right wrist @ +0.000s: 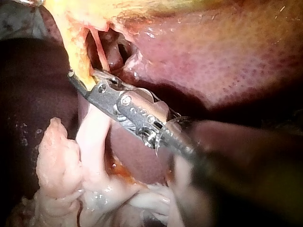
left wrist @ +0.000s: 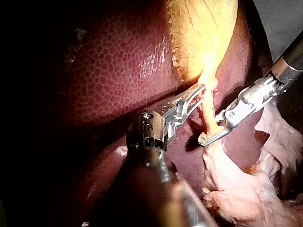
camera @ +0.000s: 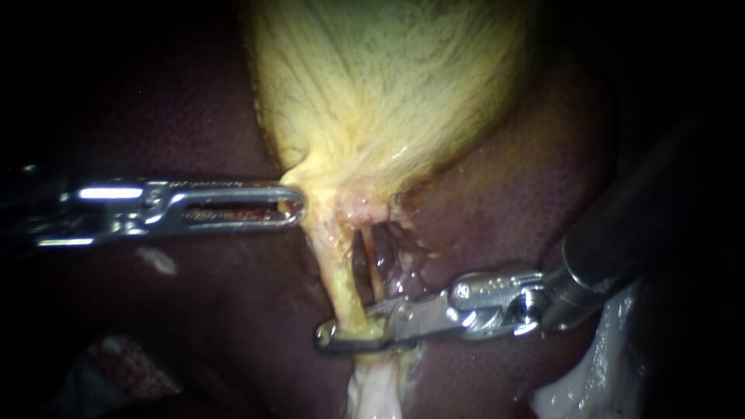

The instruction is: Going back first clip left tube

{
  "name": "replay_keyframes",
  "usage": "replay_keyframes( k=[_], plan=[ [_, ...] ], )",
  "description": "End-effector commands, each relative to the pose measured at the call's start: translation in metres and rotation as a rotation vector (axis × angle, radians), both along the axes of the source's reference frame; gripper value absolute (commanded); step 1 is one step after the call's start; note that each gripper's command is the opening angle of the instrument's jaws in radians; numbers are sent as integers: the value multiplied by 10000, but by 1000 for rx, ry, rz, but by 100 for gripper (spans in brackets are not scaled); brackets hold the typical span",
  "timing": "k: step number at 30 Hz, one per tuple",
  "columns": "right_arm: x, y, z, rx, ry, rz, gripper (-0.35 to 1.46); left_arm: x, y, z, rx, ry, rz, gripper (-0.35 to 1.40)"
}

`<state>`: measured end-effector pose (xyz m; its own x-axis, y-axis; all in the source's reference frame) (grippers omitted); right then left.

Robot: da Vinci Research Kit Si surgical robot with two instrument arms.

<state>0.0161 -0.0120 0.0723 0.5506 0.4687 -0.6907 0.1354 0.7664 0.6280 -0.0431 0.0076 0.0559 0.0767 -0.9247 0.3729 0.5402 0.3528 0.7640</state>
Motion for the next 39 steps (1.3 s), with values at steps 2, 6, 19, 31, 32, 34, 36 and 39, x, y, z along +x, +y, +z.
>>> replay_keyframes(
  k=[2, 6, 19, 31, 32, 34, 36, 39],
  plan=[
    [0, 0, 0, -1, 0, 0, -35, 0, 0, 0, 0, -1, 1, -35],
    [0, 0, 0, -1, 0, 0, -35, 0, 0, 0, 0, -1, 1, -35],
    [2, 0, 0, -58, 47, -14, 43, 0, 0, 0, 0, 0, 1, -35],
    [3, 4, 1, -222, 86, -7, 60, 0, -1, -1, 0, 0, 0, -35],
    [3, 5, 2, -227, 88, -8, 60, 0, -1, -1, 0, 0, 0, -35],
    [2, 6, 2, -232, 90, -10, 60, 0, -1, -1, 0, 0, 0, -35],
    [1, 7, 1, -246, 97, -17, 60, 1, -2, -1, 0, 0, 1, -35],
    [-1, 9, -1, -265, 105, -24, 60, 1, -2, -1, 0, 0, 1, -35]
  ],
)
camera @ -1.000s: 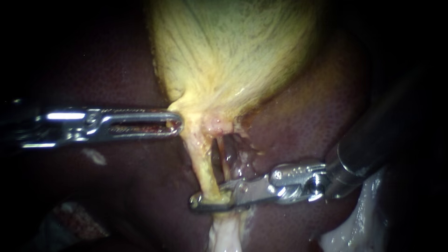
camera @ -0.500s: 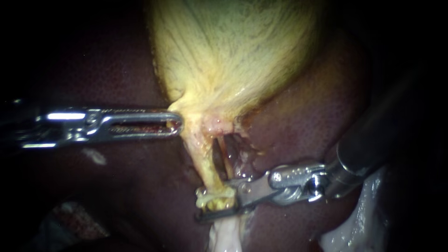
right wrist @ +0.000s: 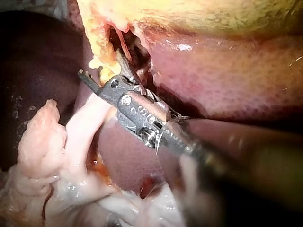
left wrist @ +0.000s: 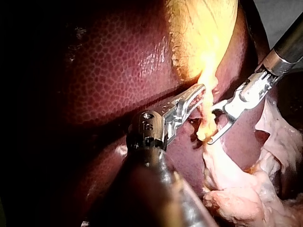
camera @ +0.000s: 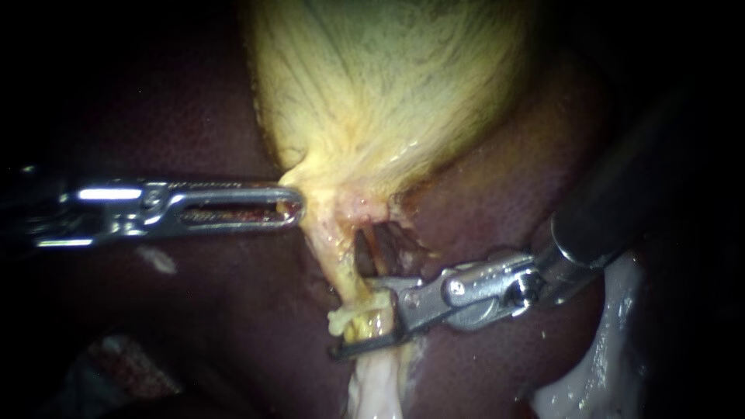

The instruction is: Going back first clip left tube

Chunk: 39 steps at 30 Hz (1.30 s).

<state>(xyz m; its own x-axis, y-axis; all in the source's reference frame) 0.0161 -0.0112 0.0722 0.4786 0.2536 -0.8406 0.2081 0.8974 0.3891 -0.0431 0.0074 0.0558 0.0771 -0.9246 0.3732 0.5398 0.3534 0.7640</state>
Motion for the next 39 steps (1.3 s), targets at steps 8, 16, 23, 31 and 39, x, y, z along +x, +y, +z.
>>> replay_keyframes(
  k=[8, 16, 23, 31, 39],
  plan=[
    [-22, 4, -12, -7, 5, 3, 60, 0, 0, 0, 0, 0, 0, -35],
    [-75, 21, -48, -14, -9, 43, 60, 1, 1, 3, -1, 0, 1, -35],
    [-114, 46, -82, -34, -9, 78, 60, 1, 2, 7, -2, 0, 1, -35],
    [-133, 60, -97, -65, -8, 109, 60, -1, 3, 19, -4, 1, 1, -35],
    [-141, 63, -106, -74, 3, 108, 60, -12, 1, 39, -13, 7, -4, -35]
  ],
)
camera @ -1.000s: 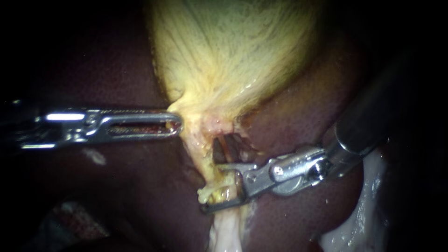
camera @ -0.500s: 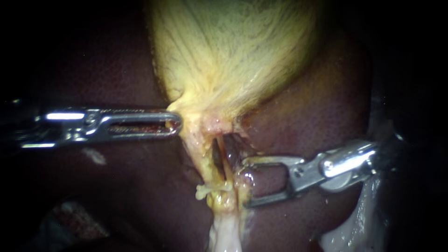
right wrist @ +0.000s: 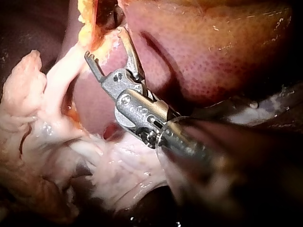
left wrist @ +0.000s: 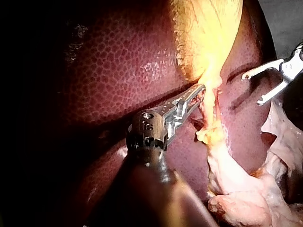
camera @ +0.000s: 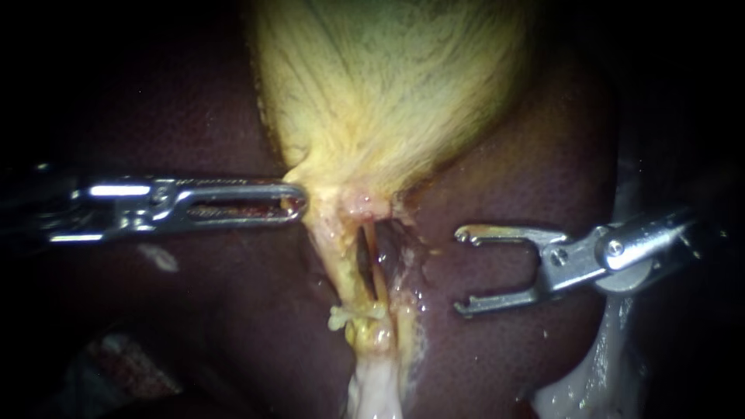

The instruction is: Going back first clip left tube

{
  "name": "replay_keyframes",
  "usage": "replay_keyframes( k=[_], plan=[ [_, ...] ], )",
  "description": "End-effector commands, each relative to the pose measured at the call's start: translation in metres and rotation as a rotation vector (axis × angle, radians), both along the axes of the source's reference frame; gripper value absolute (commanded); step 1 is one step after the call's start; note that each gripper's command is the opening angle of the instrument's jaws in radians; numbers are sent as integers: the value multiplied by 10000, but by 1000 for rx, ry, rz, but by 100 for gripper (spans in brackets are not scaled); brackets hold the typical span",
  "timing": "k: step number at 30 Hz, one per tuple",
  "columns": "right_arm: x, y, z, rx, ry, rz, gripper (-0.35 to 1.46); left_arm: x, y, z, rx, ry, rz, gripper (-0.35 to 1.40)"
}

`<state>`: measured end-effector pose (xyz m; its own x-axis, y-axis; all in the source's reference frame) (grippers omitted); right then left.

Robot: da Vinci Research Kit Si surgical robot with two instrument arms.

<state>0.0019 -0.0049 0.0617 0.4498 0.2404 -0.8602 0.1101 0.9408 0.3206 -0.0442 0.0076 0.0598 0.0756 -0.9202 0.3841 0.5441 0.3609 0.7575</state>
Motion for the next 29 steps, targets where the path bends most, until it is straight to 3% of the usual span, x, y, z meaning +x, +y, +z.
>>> replay_keyframes(
  k=[1, 7, 12, 29],
  plan=[
    [1, 0, -1, 0, 1, 0, 60, -4, -2, 5, -2, 11, -1, -35],
    [-2, 0, -4, -4, 3, -3, 60, -27, -9, 31, 5, 20, 27, -35],
    [-4, 1, -7, -7, 7, -5, 60, -40, -13, 38, 8, 21, 39, -35],
    [-5, 1, -10, -10, 18, -1, 60, -41, -12, 39, 9, 19, 41, -35]
  ],
)
